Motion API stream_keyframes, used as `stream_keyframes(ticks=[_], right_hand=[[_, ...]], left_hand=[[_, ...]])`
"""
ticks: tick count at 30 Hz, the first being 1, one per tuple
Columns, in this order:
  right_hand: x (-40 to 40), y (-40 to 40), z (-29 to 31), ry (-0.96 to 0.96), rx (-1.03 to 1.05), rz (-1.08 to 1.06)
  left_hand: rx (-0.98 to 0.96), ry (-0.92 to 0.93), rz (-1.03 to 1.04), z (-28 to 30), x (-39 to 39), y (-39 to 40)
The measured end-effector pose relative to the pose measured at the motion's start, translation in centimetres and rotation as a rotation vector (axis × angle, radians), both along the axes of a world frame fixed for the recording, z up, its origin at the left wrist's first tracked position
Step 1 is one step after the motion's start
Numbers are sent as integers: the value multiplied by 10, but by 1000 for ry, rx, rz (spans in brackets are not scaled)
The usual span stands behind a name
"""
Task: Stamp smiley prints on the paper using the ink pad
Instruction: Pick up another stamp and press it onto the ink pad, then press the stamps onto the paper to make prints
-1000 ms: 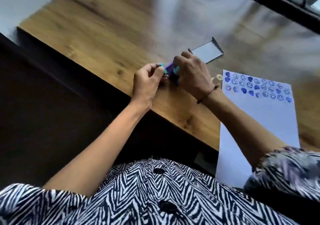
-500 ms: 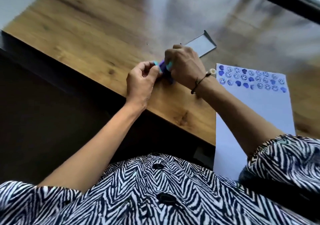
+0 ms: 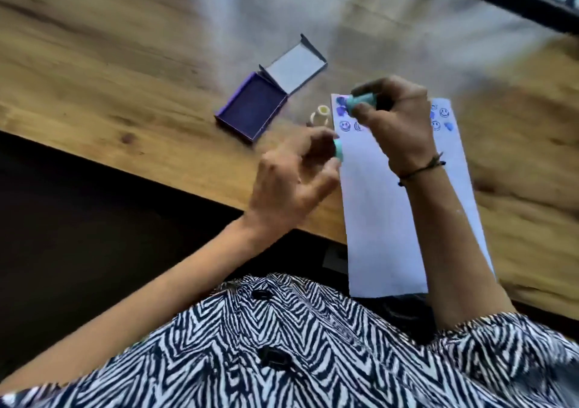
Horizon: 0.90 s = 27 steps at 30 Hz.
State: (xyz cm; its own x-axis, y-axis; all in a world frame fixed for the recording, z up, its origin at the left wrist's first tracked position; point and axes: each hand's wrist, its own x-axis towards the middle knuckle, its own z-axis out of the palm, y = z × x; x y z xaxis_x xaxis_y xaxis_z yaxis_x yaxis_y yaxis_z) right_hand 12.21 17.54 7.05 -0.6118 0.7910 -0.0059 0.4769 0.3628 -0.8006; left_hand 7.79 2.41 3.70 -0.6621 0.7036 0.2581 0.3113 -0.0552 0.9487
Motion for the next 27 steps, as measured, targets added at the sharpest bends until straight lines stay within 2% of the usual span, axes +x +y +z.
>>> stream_keyframes(ticks=[3,6,13,23,27], right_hand=[[18,6,-11,-110,3,43],[19,6,-18,-209,142,114],[17,3,-27,-316,320,182],[9,2,-29,-431,395,203],[7,-2,-32,-485,528,225]], left_hand=[[-237,372,-214,-4,23,24],[-408,510,-325,-9,25,34],[-506,647,-365,-12,25,36],[-555,603,-440,-5,19,37],[-598,620,-513,-1,15,36]])
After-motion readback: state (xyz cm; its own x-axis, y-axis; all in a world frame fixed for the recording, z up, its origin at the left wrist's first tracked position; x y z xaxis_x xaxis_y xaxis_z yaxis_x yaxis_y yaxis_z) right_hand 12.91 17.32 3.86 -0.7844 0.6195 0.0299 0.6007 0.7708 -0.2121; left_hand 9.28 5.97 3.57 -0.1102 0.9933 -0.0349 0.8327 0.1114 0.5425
